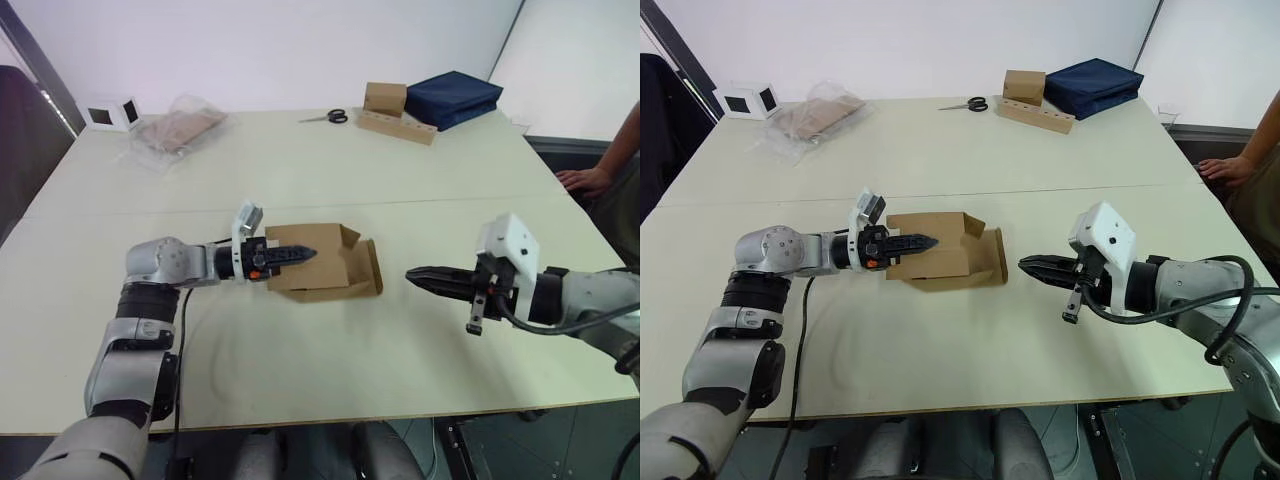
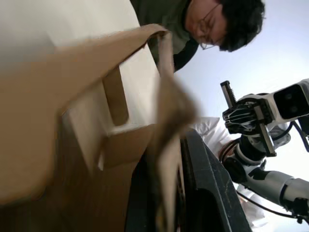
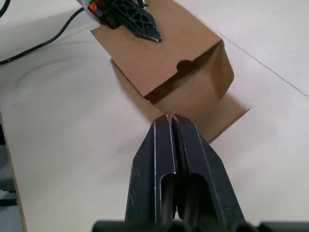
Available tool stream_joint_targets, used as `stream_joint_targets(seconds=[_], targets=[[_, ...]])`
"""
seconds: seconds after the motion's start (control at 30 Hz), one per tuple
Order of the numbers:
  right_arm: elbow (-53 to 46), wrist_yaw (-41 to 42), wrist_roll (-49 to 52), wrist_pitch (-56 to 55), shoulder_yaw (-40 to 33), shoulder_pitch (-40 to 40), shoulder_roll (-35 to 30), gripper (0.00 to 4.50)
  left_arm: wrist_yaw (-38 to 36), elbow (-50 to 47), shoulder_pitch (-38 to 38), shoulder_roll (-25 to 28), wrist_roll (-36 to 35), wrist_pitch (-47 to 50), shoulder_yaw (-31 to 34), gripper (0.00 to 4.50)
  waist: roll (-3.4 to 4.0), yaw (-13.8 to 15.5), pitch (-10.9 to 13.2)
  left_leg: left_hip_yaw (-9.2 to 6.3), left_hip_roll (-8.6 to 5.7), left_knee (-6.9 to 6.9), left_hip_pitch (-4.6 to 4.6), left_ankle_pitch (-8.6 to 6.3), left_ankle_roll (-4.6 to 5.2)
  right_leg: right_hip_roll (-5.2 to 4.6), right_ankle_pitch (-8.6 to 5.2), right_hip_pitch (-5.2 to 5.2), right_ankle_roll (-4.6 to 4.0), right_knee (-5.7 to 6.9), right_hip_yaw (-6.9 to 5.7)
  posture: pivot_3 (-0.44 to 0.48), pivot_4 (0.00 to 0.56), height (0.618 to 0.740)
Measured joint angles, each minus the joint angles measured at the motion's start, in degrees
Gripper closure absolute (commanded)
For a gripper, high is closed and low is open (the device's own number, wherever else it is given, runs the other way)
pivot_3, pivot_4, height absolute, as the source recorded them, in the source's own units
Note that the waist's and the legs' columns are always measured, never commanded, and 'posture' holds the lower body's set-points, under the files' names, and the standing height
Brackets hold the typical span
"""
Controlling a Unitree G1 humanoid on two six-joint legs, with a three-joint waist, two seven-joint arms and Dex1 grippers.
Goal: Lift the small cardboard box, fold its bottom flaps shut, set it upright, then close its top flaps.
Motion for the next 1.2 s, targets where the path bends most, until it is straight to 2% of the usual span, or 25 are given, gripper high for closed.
stream_joint_targets(seconds=[0.17, 0.33, 0.47, 0.7, 1.2], targets=[[3.41, -5.53, -0.26, -1.13, 0.36, -5.59, 6.37, 4.5, -0.18, -15.56, 4.74, 0.52, -1.97, -6.94, 2.59, 4.4, 0.01, 0.07, 0.0, 0.0, 0.03, -0.03, 0.0, 0.06, -0.11, -0.01, 0.0, -0.02, 0.0, 0.0, 0.01, 0.0, 0.15, 0.74], [10.08, -12.86, -2.05, -3.71, 0.72, -14.37, 15.22, 4.5, -1.07, -24.11, 7.39, 2.02, -3.98, -10.9, 2.82, 4.4, 0.03, 0.15, -0.02, 0.0, 0.02, -0.03, 0.01, 0.09, -0.16, -0.02, 0.01, -0.02, -0.01, 0.02, 0.01, 0.0, 0.15, 0.74], [14.28, -15.59, -5.23, -6.26, 3.7, -18.17, 20.01, 4.5, -1.06, -24.92, 7.95, 2.34, -4.15, -12.38, 2.79, 4.4, 0.03, 0.25, -0.02, 0.01, 0.01, -0.05, 0.0, 0.09, -0.15, -0.01, 0.01, -0.04, 0.0, 0.0, 0.01, 0.0, 0.15, 0.74], [15.81, -14.97, -8.89, -8.55, 11.45, -18.83, 25.89, 4.5, -0.12, -24.93, 7.99, 2.12, -4.88, -13.38, 2.66, 4.4, 0.03, -0.16, -0.02, 0.0, 0.02, -0.07, -0.01, 0.09, -0.15, 0.01, 0.01, -0.08, -0.01, 0.03, 0.01, 0.0, 0.15, 0.74], [15.42, -13.84, -11.84, -8.97, 17.05, -19.45, 30.76, 4.5, 1.15, -26.08, 8.52, 1.75, -7.71, -13.35, 2.02, 4.4, 0.03, -0.15, -0.02, -0.01, 0.01, -0.07, -0.01, 0.08, -0.15, 0.01, 0.01, -0.09, -0.01, 0.03, 0.01, 0.0, 0.15, 0.74]])
